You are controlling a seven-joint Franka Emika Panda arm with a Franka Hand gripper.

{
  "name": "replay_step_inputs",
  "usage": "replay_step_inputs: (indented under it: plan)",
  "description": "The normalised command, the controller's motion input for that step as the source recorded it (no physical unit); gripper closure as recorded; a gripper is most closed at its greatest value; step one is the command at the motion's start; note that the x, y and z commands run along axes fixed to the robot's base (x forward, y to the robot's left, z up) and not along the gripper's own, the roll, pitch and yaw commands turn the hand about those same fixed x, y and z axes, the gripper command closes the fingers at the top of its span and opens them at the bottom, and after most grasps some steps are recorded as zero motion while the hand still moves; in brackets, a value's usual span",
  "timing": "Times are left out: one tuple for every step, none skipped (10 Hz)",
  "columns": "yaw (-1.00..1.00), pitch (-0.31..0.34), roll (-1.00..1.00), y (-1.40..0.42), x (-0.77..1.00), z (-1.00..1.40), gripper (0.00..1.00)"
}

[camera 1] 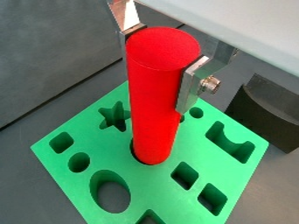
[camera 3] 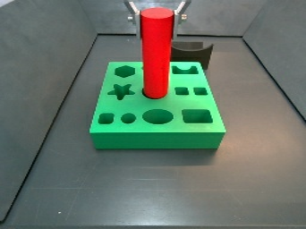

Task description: Insert the round object.

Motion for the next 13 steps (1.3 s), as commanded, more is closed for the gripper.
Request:
replay_step_inputs:
  plan:
    - [0.0,-0.014,0.0,0.0,-0.17,-0.15,1.0]
    - [-0.01,-0.019,0.0,0.0,-0.16,-0.07,1.0]
    - [0.0,-0.081,-0.04,-0.04,-0.1,-0.04,1.0]
    - [0.0,-0.076,-0.07,0.0,0.0,-0.09,1.0]
    - [0.0,-0.05,-0.02,0.0,0.05,-0.22,1.0]
    - [0.0,-0.01,0.0,0.0,0.07,-0.25,1.0]
    - [0.0,-0.034,0.03,0.0,0.04,-0.3,1.0]
    - [0.0,-0.036,0.02,0.0,0.02,-0.29,1.0]
    - [-0.01,-0.037,0.0,0.01,0.01,-0.27,1.0]
    - [-0.01,-0.047,0.0,0.01,0.0,-0.26,1.0]
    - [-0.03,-0.066,0.0,0.01,0.0,-0.28,1.0]
    - [-0.03,-0.079,0.0,0.02,0.0,-0.3,1.0]
    - [-0.03,-0.069,0.0,0.03,0.0,-0.29,1.0]
